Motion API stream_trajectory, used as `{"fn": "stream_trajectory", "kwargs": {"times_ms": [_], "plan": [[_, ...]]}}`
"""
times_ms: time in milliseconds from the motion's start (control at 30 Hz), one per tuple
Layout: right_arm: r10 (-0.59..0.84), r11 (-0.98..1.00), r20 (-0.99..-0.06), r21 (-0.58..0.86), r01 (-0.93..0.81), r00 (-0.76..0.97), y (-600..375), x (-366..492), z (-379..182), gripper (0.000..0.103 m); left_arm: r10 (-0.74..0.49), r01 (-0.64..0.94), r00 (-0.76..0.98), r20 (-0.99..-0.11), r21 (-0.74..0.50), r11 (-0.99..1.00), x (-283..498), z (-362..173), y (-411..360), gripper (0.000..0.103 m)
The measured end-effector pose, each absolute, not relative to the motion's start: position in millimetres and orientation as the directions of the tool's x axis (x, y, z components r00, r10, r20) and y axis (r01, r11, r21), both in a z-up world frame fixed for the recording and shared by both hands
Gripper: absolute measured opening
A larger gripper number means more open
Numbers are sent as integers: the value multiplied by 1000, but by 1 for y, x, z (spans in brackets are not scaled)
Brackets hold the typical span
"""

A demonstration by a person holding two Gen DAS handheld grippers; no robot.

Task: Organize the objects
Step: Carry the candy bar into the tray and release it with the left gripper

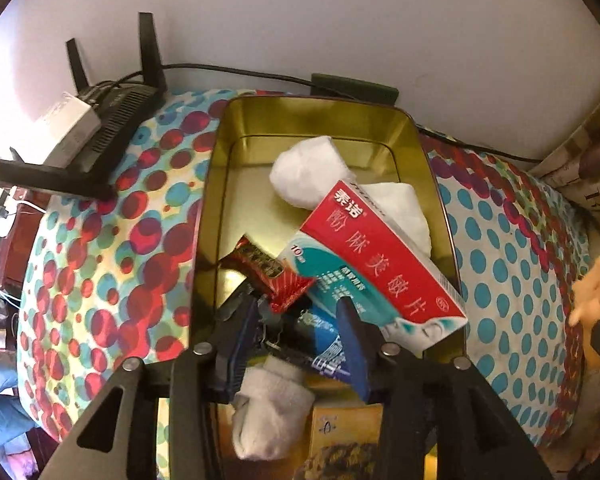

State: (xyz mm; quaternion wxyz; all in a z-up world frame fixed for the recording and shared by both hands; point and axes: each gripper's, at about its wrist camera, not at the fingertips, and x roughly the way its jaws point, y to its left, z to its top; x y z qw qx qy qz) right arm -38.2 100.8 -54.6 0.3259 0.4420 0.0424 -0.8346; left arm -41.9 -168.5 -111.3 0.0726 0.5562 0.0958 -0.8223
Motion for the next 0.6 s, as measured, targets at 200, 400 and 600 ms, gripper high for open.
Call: {"fn": "stream_trajectory", "kwargs": {"times_ms": [200, 400, 600], "plan": [[-534, -743, -760, 214, 634, -370, 78, -41, -52, 54, -35, 257, -390, -920, -72, -964, -34, -101, -172, 42], [-554, -708, -753, 201, 677, -356, 56, -43, -46, 54, -35, 258, -397, -917, -75, -963, -28, -98, -170, 42], [-575, -672, -741, 185, 717, -347, 31, -48, -40, 54, -30, 259, -393, -919, -79, -963, -19, -98, -166, 42]]}}
